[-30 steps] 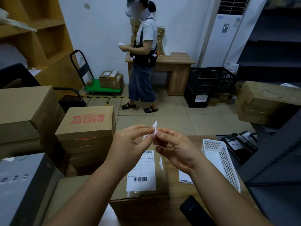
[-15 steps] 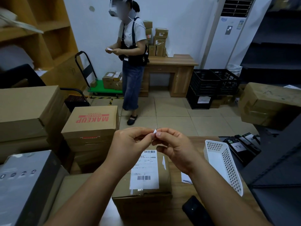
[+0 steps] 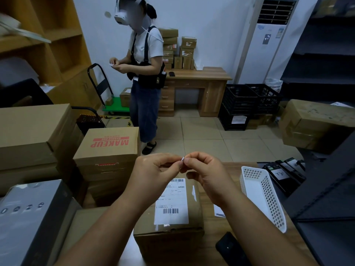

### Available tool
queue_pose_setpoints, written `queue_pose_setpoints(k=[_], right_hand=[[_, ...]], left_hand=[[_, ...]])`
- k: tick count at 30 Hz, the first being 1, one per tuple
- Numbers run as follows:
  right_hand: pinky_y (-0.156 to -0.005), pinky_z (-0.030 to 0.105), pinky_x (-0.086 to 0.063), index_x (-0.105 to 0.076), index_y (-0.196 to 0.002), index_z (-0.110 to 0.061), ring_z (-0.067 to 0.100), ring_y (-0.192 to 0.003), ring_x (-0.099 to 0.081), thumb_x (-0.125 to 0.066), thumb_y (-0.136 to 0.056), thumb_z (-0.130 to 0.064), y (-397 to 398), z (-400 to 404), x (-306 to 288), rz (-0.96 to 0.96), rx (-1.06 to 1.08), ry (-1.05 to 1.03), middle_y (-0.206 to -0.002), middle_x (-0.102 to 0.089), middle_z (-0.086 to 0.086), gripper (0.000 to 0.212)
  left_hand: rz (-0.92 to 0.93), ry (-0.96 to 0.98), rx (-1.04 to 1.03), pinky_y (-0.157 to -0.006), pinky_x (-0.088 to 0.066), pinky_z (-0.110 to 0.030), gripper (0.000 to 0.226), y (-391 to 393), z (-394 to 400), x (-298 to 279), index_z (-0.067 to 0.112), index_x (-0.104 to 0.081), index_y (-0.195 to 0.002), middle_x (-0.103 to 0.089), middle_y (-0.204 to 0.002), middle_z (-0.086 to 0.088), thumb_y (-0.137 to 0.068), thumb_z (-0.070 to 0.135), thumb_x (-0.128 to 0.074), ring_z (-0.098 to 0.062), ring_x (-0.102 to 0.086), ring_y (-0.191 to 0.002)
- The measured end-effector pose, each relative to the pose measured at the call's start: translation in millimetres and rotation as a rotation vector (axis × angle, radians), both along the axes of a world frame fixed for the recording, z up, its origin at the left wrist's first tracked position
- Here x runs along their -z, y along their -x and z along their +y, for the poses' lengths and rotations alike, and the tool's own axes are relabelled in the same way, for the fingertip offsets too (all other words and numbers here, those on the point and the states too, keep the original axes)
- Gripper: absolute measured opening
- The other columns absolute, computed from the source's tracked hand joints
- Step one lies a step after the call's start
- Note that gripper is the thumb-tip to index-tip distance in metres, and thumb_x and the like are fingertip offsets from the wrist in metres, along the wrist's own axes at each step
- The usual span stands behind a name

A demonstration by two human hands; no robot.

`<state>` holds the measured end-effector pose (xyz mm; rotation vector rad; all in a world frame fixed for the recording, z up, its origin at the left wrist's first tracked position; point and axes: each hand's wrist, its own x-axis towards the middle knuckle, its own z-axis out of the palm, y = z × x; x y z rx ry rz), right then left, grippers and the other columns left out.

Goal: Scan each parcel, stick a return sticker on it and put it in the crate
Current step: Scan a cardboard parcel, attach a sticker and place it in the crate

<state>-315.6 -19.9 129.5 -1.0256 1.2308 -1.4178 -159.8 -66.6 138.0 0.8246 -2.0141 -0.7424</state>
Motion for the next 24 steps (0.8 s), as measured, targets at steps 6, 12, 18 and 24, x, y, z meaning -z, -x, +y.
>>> queue_pose_setpoints(k=[6,12,18,24], right_hand=[[-0.066,0.024,-0.047,-0.066,-0.079,-0.013,0.010,-0.073,-0.059,-0.062,-0.091,-0.009,1.8,2.6,1.6,0.172,0.050,0.034,-0.073,-0.065,-0.001,0.014],[-0.066,0.027,-0.048,-0.061,-0.073,-0.016,0.014,-0.075,-0.059,-0.057,-0.091,-0.007,17.2,8.8,8.3,0.175,0.126,0.010,-0.079,-0.067,0.002,0.021],[-0.069,0.030,-0.053,-0.061,-0.074,-0.014,0.020,-0.081,-0.067,-0.051,-0.094,-0.004,57.9,27.5,23.0,-0.019,0.243,-0.070,-0.079,-0.070,0.002,0.024],[-0.084,0.042,-0.054,-0.062,-0.101,-0.006,0.036,-0.097,-0.069,-0.064,-0.091,-0.012,109.8,60.7,51.6,-0.148,0.382,-0.145,-0.100,-0.073,0.016,0.012]], left_hand=[[0.052,-0.259,0.055,-0.072,-0.050,-0.010,0.010,5.3,-5.1,0.5,0.024,-0.076,-0.093,-0.074,-0.083,0.015,-0.088,0.019,-0.069,0.002,-0.068,-0.084],[0.149,-0.491,-0.023,-0.070,-0.058,-0.025,0.013,28.4,-12.2,14.9,0.012,-0.066,-0.088,-0.070,-0.082,0.003,-0.094,0.022,-0.059,-0.009,-0.068,-0.079],[0.187,-0.611,0.058,-0.069,-0.059,-0.030,0.014,78.6,2.7,25.6,0.009,-0.062,-0.089,-0.071,-0.081,-0.002,-0.096,0.020,-0.056,-0.016,-0.070,-0.077],[0.084,-0.614,0.150,-0.081,-0.056,-0.050,0.013,147.7,24.7,50.5,0.008,-0.065,-0.085,-0.073,-0.078,-0.009,-0.094,0.015,-0.059,-0.030,-0.070,-0.077]])
